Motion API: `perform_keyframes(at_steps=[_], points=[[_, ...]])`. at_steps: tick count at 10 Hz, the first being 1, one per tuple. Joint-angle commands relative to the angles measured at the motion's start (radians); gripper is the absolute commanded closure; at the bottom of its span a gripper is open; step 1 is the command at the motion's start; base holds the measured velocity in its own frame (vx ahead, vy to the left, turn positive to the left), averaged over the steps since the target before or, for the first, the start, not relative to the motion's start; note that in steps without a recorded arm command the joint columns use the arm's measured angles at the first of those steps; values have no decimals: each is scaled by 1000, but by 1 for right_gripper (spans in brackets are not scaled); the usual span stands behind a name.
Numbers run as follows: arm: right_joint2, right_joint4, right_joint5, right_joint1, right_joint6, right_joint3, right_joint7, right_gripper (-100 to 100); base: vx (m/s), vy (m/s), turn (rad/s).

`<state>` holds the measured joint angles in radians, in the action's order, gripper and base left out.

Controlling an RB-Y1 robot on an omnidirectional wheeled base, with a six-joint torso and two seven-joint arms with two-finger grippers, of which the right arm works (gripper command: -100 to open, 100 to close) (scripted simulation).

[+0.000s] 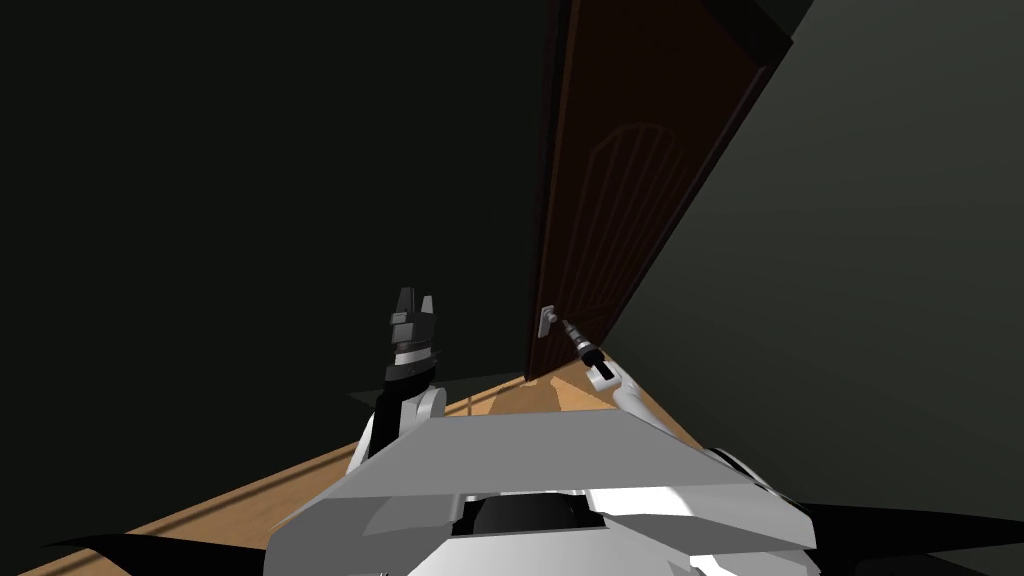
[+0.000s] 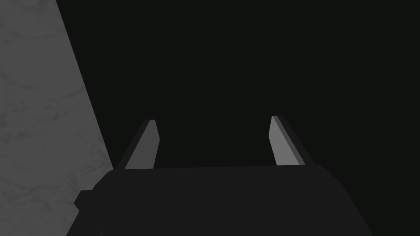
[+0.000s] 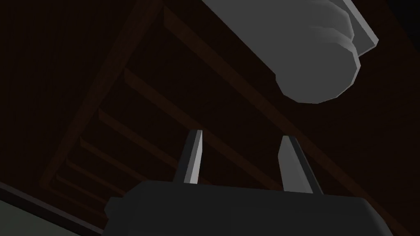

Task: Pull the door open

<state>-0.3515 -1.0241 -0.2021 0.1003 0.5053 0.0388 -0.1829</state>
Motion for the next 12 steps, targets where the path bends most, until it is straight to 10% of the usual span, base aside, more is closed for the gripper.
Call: perform_keyframes(at_steps=[1,12], points=[[-7,-13,-28,-10,14,2,-46,-100,-25,22,-36],[-55,-95,-191,-72,92,16,-334,-100,-21,7,-37]])
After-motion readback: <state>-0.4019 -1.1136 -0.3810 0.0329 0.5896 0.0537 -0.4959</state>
